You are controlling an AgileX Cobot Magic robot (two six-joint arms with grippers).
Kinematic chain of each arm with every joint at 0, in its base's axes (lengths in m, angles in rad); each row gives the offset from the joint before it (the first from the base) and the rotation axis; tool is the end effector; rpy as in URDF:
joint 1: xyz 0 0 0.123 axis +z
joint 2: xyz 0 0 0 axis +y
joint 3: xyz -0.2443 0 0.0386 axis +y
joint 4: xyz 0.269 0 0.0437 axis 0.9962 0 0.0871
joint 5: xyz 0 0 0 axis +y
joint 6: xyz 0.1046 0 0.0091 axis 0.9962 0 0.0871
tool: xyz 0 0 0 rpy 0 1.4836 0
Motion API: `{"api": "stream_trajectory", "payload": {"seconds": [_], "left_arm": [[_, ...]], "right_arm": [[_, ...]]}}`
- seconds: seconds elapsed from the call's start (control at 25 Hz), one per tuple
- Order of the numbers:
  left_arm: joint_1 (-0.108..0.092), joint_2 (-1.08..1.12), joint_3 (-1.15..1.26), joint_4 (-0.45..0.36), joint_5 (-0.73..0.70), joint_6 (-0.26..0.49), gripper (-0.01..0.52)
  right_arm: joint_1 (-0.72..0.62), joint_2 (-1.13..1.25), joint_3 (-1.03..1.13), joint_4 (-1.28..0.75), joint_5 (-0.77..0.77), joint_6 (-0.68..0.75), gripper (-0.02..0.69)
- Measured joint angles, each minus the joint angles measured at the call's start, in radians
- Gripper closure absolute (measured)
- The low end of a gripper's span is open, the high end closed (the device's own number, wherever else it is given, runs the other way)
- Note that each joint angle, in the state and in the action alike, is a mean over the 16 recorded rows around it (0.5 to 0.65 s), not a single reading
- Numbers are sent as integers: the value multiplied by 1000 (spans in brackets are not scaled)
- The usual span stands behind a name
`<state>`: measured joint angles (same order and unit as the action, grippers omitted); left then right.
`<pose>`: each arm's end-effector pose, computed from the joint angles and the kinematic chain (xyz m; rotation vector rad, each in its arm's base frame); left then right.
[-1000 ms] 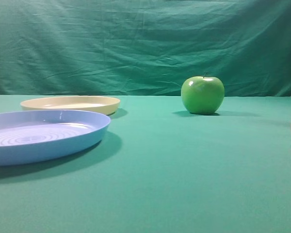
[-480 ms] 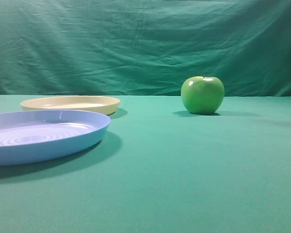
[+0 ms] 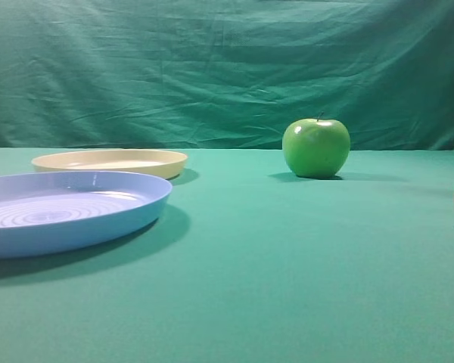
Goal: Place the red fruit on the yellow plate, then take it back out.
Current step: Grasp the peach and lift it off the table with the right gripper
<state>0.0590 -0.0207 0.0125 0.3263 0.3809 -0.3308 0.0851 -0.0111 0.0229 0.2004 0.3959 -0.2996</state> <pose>0.1232 0.0198 0.1749 -0.1621 1.8309 0.1326 0.1232 0.0186 0.1671 -0.2398 1.8682 0.0524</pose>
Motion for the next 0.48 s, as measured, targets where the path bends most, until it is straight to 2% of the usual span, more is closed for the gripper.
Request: {"api": "stream_trajectory", "payload": {"seconds": [0.48], "left_arm": [[0,0,0,0,0,2,514]], "right_arm": [[0,9,-161,69,143,-21,665]]}}
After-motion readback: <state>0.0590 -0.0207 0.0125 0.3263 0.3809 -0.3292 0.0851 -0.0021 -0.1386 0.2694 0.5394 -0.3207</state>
